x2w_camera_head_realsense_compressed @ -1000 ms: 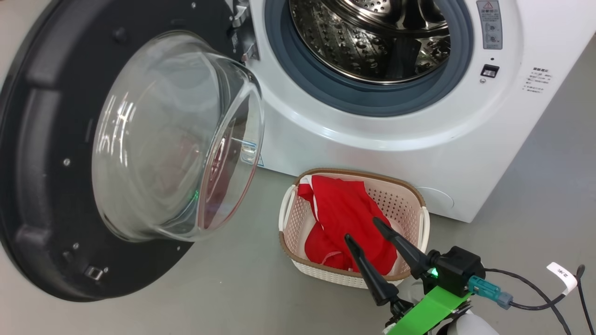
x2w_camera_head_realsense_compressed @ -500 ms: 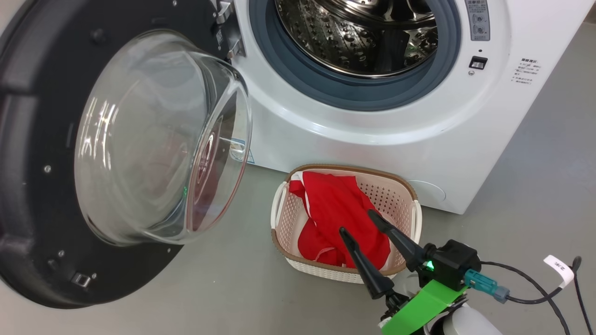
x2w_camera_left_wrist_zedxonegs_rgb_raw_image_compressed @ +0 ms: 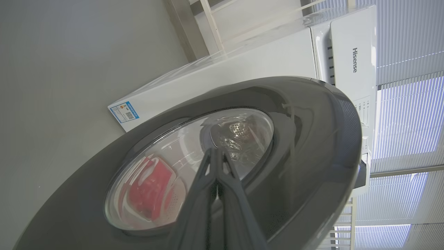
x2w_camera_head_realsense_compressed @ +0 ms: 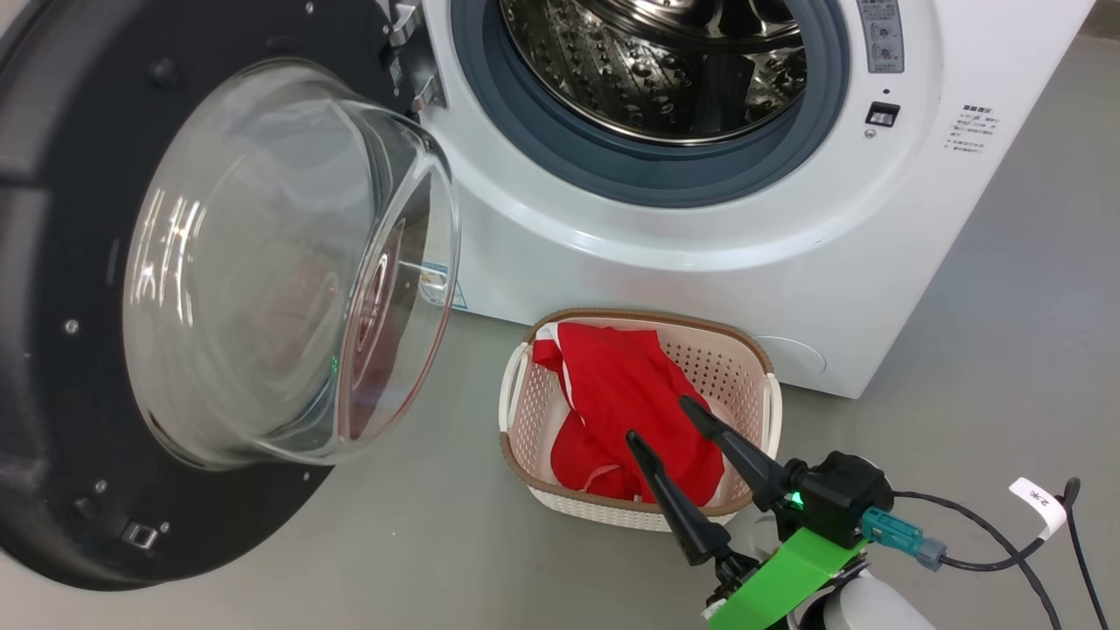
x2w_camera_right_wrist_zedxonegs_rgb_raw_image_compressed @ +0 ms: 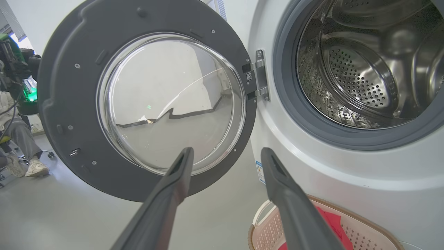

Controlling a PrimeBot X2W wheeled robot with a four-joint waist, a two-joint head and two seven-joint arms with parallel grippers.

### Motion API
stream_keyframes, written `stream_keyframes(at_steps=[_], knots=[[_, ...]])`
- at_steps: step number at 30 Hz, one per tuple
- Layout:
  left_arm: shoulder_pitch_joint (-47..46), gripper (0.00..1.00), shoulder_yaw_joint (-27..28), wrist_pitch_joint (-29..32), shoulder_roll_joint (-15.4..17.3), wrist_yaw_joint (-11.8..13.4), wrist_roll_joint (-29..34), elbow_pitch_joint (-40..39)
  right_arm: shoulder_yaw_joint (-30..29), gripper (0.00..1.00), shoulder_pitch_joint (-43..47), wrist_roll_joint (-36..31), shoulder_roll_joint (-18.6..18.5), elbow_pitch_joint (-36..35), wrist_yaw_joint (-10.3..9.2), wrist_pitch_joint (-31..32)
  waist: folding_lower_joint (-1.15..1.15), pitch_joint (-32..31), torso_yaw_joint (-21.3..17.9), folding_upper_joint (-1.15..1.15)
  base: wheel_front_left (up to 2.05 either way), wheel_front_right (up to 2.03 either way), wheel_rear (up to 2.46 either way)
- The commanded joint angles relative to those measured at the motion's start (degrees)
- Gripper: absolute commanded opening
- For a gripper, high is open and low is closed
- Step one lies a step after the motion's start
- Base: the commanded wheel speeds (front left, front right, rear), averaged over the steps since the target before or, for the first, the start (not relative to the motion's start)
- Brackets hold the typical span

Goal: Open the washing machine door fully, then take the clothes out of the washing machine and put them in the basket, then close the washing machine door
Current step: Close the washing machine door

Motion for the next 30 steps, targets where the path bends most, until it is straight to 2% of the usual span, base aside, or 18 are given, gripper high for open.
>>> stream_keyframes(at_steps=[1, 9, 17, 30], knots=[[-2.78, 0.00, 2.32, 1.29, 3.75, 1.29, -0.79, -2.78, 1.09, 1.00, -1.37, -0.42, 0.88, -1.28, 0.09, -0.28, 0.00, -0.16, -0.16, 0.00, 0.00, 0.00, 0.00], [-0.24, 0.00, 0.84, 6.60, 3.48, 5.21, -2.67, -10.28, 1.17, 1.00, -0.91, -0.25, 0.91, -1.28, 0.09, -0.28, 0.00, -0.88, -0.70, 0.00, 0.00, 0.00, 0.00], [3.22, 0.00, -0.93, 8.64, 2.70, 8.52, -2.87, -19.18, 0.99, 1.00, -0.17, 0.10, 0.98, -1.46, 0.09, -0.28, 0.00, -1.90, -1.33, 0.00, 0.00, 0.00, 0.00], [8.47, 0.00, -2.78, 8.73, 0.35, 11.09, -2.55, -30.45, -0.99, 1.00, 1.07, -0.03, 0.80, -1.74, 0.09, -0.28, 0.00, -3.00, -5.28, 0.00, 0.00, 0.00, 0.00]])
